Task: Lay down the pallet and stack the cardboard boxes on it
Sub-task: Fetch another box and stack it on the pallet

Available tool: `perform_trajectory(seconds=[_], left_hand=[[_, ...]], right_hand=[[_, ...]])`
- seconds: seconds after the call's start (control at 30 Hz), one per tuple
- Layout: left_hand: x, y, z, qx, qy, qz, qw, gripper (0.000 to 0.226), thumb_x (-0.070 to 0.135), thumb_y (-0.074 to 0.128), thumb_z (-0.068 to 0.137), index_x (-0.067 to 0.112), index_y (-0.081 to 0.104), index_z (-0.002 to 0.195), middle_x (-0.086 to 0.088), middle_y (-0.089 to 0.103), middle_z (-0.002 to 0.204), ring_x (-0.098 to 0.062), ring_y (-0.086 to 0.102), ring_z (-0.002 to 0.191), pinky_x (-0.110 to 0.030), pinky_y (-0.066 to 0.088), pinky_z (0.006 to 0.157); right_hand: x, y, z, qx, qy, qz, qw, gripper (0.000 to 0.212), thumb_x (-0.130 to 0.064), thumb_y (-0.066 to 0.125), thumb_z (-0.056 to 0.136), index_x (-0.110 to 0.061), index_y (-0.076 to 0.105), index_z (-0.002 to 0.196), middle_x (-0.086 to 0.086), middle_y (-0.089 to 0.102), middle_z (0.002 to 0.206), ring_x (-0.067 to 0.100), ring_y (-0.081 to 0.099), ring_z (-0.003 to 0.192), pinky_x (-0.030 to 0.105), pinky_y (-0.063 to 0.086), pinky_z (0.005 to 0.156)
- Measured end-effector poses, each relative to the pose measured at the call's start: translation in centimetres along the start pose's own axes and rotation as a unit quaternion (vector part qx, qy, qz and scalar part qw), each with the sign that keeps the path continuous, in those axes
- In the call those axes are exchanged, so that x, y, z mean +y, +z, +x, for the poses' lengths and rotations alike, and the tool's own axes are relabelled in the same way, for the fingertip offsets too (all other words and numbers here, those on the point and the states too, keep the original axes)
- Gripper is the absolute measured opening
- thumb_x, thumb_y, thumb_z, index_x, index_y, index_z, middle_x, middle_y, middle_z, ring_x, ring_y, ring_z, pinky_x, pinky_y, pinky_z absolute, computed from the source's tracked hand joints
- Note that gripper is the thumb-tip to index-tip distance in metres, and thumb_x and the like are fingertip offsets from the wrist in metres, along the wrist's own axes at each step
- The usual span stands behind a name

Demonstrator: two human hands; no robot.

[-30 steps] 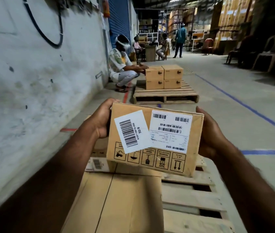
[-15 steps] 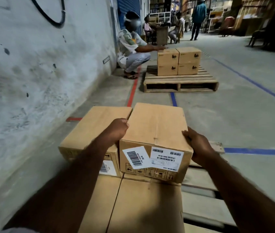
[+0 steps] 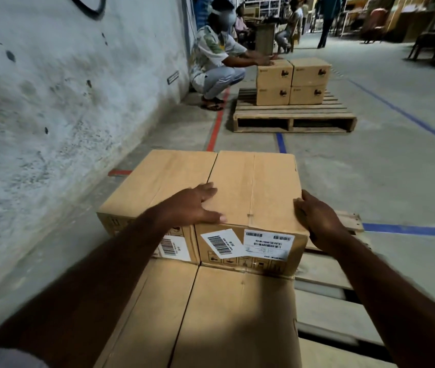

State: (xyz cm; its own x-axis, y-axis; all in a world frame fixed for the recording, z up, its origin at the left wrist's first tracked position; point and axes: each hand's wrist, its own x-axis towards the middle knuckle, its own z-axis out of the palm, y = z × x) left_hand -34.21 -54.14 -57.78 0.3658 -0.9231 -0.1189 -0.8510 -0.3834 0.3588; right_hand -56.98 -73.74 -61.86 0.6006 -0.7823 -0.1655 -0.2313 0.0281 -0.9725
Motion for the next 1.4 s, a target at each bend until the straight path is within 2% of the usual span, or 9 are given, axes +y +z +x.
perform_trajectory(seconds=[0.1, 0.2, 0.37, 0.5, 0.67, 0.77, 1.0, 1.27, 1.4], left_hand=[[-0.5, 0.6, -0.8, -0.065, 0.042, 0.182, 0.980, 0.134, 0.076, 0.069, 0.066, 0.020, -0.009, 0.158, 0.003, -0.019, 0.164, -0.014, -0.015, 0.152, -0.040, -0.005, 0.124], [-1.4, 1.5, -0.6, -0.034, 0.070, 0.251, 0.965, 0.135, 0.063, 0.076, 0.069, 0.017, -0.017, 0.156, -0.003, -0.023, 0.164, -0.018, -0.019, 0.151, -0.034, -0.011, 0.122], [-2.4, 2.5, -0.3, 0.011, 0.088, 0.215, 0.973, 0.126, 0.055, 0.077, 0.073, 0.016, -0.009, 0.157, -0.002, -0.016, 0.165, -0.014, -0.015, 0.152, -0.022, -0.016, 0.114], [-2.6, 2.5, -0.2, 0.022, 0.112, 0.194, 0.974, 0.122, 0.063, 0.072, 0.074, 0.014, -0.002, 0.158, 0.004, -0.019, 0.158, -0.007, -0.018, 0.146, -0.021, -0.020, 0.112], [-4.2, 3.4, 0.1, 0.114, 0.170, 0.162, 0.965, 0.113, 0.077, 0.062, 0.062, -0.003, 0.048, 0.141, -0.021, 0.044, 0.150, -0.033, 0.042, 0.140, -0.053, 0.021, 0.116], [-4.4, 3.7, 0.2, 0.100, 0.168, 0.153, 0.969, 0.112, 0.078, 0.060, 0.061, -0.004, 0.053, 0.137, -0.023, 0.051, 0.144, -0.034, 0.049, 0.135, -0.053, 0.038, 0.111], [-4.4, 3.9, -0.3, 0.115, 0.191, 0.148, 0.963, 0.112, 0.077, 0.063, 0.060, -0.008, 0.055, 0.133, -0.025, 0.054, 0.140, -0.037, 0.052, 0.132, -0.052, 0.041, 0.110], [-3.5, 3.3, -0.5, 0.114, 0.157, 0.128, 0.973, 0.127, 0.085, 0.047, 0.056, 0.004, 0.032, 0.152, -0.012, 0.026, 0.162, -0.023, 0.020, 0.152, -0.028, 0.005, 0.121], [-3.2, 3.3, -0.6, 0.073, 0.128, 0.149, 0.978, 0.122, 0.081, 0.059, 0.068, 0.011, 0.015, 0.158, -0.006, 0.007, 0.167, -0.015, 0.001, 0.154, -0.020, -0.009, 0.118]], right_hand=[[-0.5, -0.3, -0.4, 0.000, 0.022, -0.007, 1.000, 0.024, -0.006, 0.043, 0.101, -0.011, 0.065, 0.110, 0.011, 0.068, 0.100, 0.024, 0.061, 0.089, 0.032, 0.051, 0.074], [-2.4, -0.4, 0.4, 0.020, -0.017, -0.137, 0.990, 0.017, -0.015, 0.047, 0.104, -0.014, 0.056, 0.090, -0.001, 0.062, 0.073, 0.018, 0.056, 0.073, 0.024, 0.045, 0.057], [-6.6, 2.0, 7.3, -0.002, -0.117, -0.427, 0.897, 0.057, -0.042, 0.055, 0.100, -0.013, 0.042, 0.147, 0.015, 0.050, 0.144, 0.033, 0.052, 0.129, 0.045, 0.047, 0.103], [-8.9, 5.7, 11.9, -0.032, -0.104, -0.483, 0.869, 0.074, -0.059, 0.057, 0.092, -0.017, 0.037, 0.149, 0.015, 0.044, 0.150, 0.035, 0.046, 0.135, 0.056, 0.043, 0.109], [-7.4, 9.2, 16.6, -0.032, -0.091, -0.577, 0.811, 0.077, -0.068, 0.031, 0.095, -0.016, 0.039, 0.150, 0.017, 0.038, 0.157, 0.039, 0.032, 0.146, 0.068, 0.015, 0.118], [-6.6, 9.5, 17.5, -0.009, -0.107, -0.586, 0.803, 0.079, -0.070, 0.030, 0.092, -0.016, 0.040, 0.150, 0.017, 0.038, 0.158, 0.039, 0.031, 0.146, 0.066, 0.013, 0.119], [-6.4, 9.2, 17.4, -0.012, -0.110, -0.597, 0.795, 0.081, -0.069, 0.031, 0.091, -0.015, 0.041, 0.150, 0.019, 0.041, 0.155, 0.041, 0.035, 0.144, 0.065, 0.017, 0.118], [-5.5, 9.7, 17.4, 0.002, -0.126, -0.609, 0.783, 0.082, -0.068, 0.018, 0.094, -0.014, 0.032, 0.155, 0.018, 0.033, 0.161, 0.040, 0.027, 0.149, 0.061, 0.015, 0.121], [-5.4, 10.1, 16.7, -0.016, -0.120, -0.621, 0.774, 0.086, -0.074, 0.018, 0.094, -0.017, 0.022, 0.159, 0.014, 0.017, 0.168, 0.036, 0.011, 0.155, 0.061, 0.007, 0.122]])
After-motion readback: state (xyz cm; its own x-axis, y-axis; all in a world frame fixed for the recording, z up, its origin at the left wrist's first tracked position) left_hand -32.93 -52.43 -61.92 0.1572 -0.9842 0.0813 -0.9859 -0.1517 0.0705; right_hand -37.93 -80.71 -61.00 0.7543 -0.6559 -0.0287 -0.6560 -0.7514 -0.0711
